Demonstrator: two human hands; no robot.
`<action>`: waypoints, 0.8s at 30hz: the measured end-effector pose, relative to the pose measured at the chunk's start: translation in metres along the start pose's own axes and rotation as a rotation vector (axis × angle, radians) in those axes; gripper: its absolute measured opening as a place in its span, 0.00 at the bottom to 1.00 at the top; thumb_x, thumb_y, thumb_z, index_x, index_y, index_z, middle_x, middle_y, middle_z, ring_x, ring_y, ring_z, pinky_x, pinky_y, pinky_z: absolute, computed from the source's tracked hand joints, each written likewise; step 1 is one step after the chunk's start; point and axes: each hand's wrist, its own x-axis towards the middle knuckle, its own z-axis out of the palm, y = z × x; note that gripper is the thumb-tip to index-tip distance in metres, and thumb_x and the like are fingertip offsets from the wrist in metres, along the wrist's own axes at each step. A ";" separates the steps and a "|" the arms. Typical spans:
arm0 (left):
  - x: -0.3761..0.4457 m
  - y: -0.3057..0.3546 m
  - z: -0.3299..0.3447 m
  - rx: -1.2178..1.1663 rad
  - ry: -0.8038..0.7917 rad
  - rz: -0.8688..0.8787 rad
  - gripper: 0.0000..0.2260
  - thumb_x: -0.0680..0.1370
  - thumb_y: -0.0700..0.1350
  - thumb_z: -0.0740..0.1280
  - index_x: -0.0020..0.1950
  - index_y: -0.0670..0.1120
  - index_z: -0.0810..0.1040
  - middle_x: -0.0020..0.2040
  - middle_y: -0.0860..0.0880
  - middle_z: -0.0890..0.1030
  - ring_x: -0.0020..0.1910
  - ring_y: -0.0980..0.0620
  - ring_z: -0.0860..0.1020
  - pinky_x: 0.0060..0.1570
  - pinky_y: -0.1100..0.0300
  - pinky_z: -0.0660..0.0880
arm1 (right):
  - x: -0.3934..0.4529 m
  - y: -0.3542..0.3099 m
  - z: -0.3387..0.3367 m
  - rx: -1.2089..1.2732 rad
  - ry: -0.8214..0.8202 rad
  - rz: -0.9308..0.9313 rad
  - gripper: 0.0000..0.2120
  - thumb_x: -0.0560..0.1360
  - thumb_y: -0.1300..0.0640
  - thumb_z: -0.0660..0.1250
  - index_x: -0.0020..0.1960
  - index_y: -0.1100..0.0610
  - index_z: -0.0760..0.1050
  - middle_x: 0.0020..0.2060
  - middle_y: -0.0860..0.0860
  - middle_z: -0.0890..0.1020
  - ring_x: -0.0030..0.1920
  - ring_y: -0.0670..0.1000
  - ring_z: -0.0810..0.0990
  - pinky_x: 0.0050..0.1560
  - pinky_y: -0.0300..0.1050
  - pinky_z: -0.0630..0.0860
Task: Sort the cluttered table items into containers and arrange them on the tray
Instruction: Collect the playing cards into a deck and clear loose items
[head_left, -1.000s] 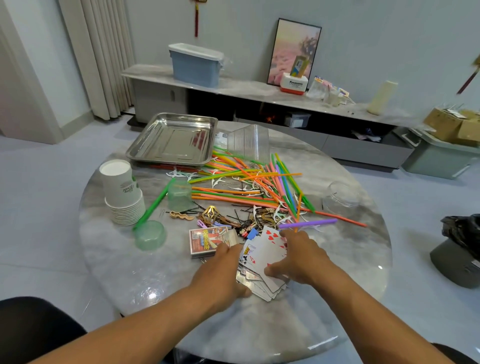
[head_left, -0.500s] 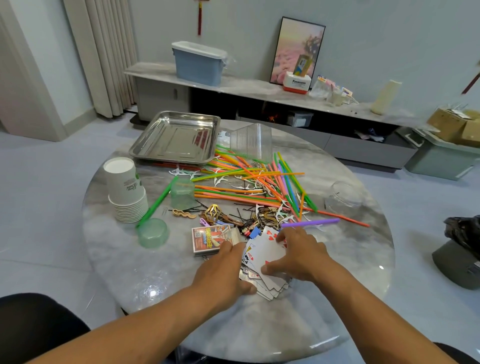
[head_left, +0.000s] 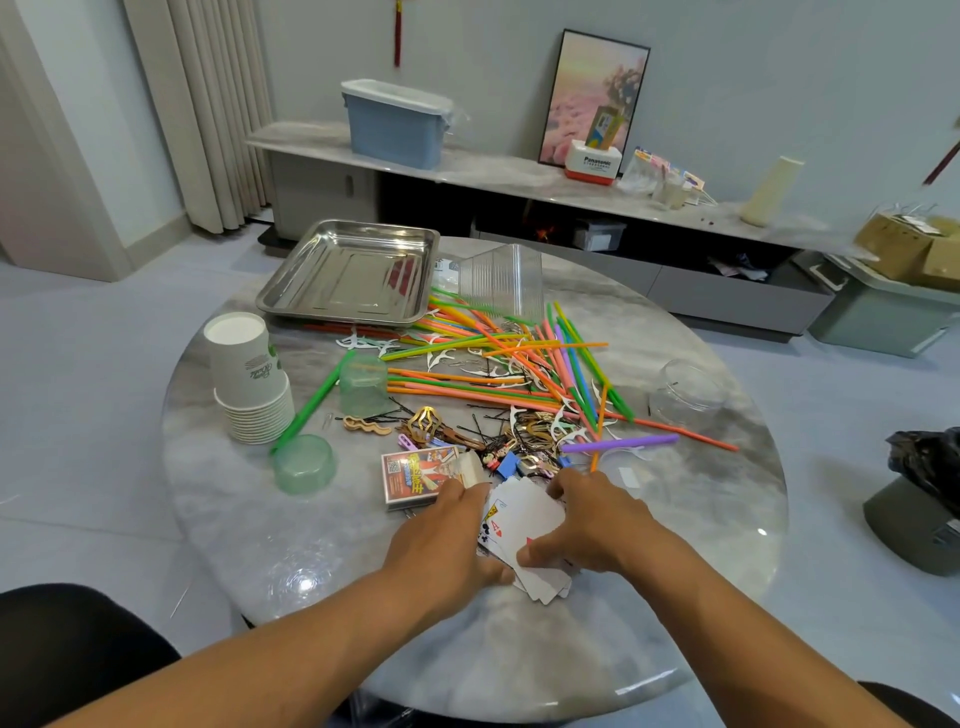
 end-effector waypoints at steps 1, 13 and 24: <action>0.000 0.000 0.000 0.007 0.000 -0.002 0.43 0.72 0.63 0.75 0.80 0.54 0.57 0.71 0.51 0.66 0.66 0.46 0.74 0.56 0.52 0.75 | -0.001 -0.001 0.001 0.003 -0.010 -0.001 0.44 0.58 0.29 0.77 0.69 0.44 0.67 0.66 0.50 0.73 0.64 0.55 0.74 0.65 0.55 0.73; 0.001 0.002 0.000 0.025 -0.010 -0.019 0.42 0.72 0.63 0.74 0.79 0.54 0.59 0.68 0.50 0.67 0.64 0.47 0.74 0.51 0.55 0.74 | -0.005 -0.009 0.003 -0.118 -0.018 0.050 0.44 0.60 0.26 0.74 0.68 0.49 0.69 0.63 0.49 0.78 0.63 0.54 0.75 0.62 0.52 0.69; 0.006 -0.004 0.005 -0.017 0.054 -0.033 0.38 0.67 0.64 0.77 0.70 0.53 0.65 0.63 0.51 0.68 0.59 0.47 0.75 0.44 0.54 0.72 | -0.011 -0.014 0.007 0.164 -0.002 -0.055 0.50 0.59 0.42 0.83 0.75 0.48 0.63 0.68 0.49 0.76 0.65 0.53 0.76 0.60 0.48 0.78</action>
